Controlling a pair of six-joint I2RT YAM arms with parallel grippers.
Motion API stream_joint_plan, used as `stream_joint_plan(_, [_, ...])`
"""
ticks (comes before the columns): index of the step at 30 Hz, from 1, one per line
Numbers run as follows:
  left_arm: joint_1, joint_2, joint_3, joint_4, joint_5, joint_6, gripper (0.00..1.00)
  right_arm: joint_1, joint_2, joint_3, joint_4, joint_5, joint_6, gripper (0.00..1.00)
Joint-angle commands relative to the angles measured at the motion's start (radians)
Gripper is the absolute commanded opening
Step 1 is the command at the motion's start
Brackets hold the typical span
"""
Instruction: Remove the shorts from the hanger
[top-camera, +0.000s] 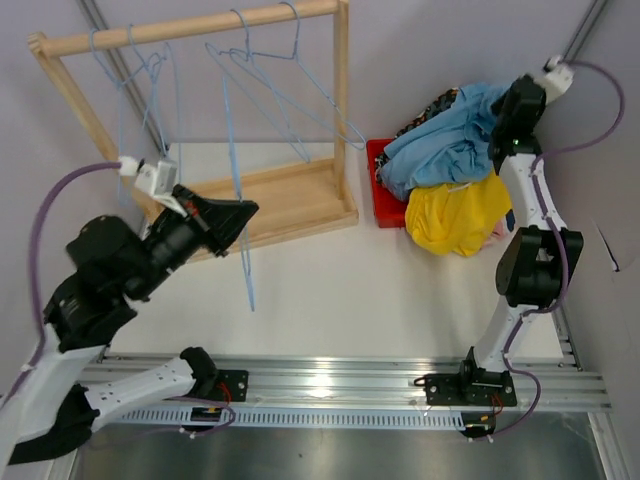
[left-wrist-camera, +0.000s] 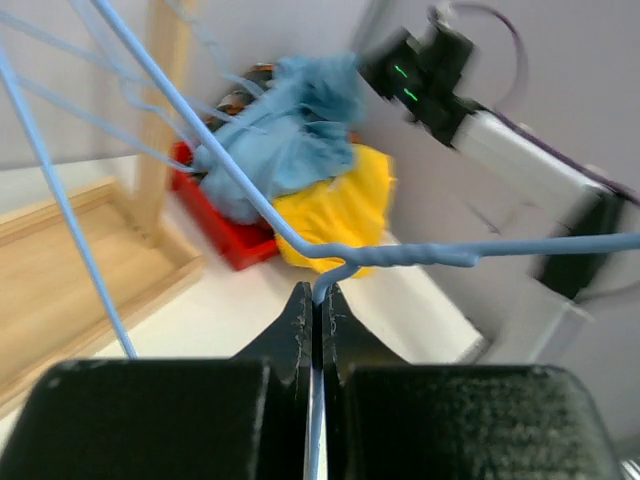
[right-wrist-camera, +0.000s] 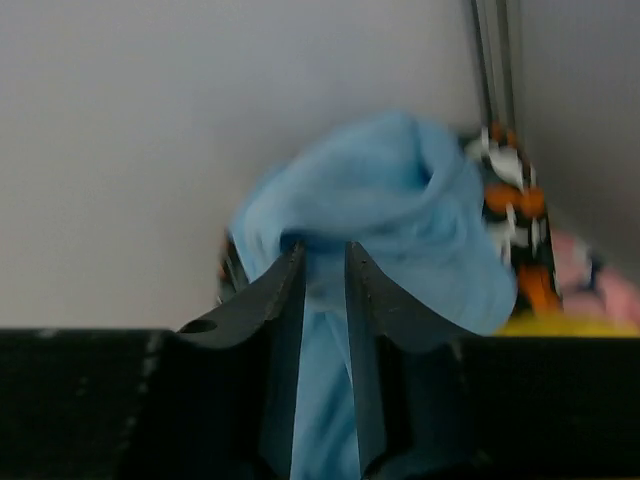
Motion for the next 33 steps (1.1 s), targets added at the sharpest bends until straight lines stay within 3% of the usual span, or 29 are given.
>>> stream_joint_plan(1, [0.292, 0.106, -0.018, 0.069, 0.222, -0.047, 0.00, 0.018, -0.245, -0.286, 0.140, 0.035, 0.160, 0.30])
stream_joint_plan(2, [0.370, 0.116, -0.033, 0.155, 0.429, -0.079, 0.00, 0.021, -0.291, -0.463, 0.173, 0.029, 0.209, 0.29])
stream_joint_plan(3, [0.442, 0.123, -0.097, 0.198, 0.503, -0.107, 0.00, 0.026, -0.336, -0.546, 0.214, 0.026, 0.217, 0.27])
stream_joint_plan(4, [0.547, 0.145, -0.107, 0.229, 0.551, -0.146, 0.00, 0.035, -0.424, -0.621, 0.278, 0.030, 0.225, 0.23])
stream_joint_plan(7, [0.686, 0.192, -0.107, 0.280, 0.652, -0.162, 0.00, 0.044, -0.575, -0.839, 0.323, 0.039, 0.231, 0.22])
stream_joint_plan(9, [0.751, 0.258, -0.085, 0.348, 0.763, -0.190, 0.00, 0.044, -0.641, -0.942, 0.317, 0.044, 0.236, 0.22])
stream_joint_plan(12, [0.824, 0.349, -0.039, 0.407, 0.824, -0.230, 0.00, 0.044, -0.764, -1.020, 0.323, 0.033, 0.225, 0.19])
stream_joint_plan(18, [0.854, 0.542, 0.227, 0.470, 0.876, -0.299, 0.00, 0.046, -0.920, -1.146, 0.299, -0.002, 0.219, 0.13])
stream_joint_plan(24, [0.864, 0.712, 0.515, 0.381, 0.821, -0.332, 0.00, 0.046, -0.977, -1.223, 0.282, -0.034, 0.225, 0.10])
stream_joint_plan(27, [0.871, 0.762, 0.599, 0.321, 0.735, -0.349, 0.00, 0.047, -1.008, -1.267, 0.283, -0.045, 0.236, 0.09])
stream_joint_plan(33, [0.883, 0.829, 0.610, 0.309, 0.591, -0.414, 0.00, 0.047, -1.063, -1.326, 0.256, -0.051, 0.236, 0.08])
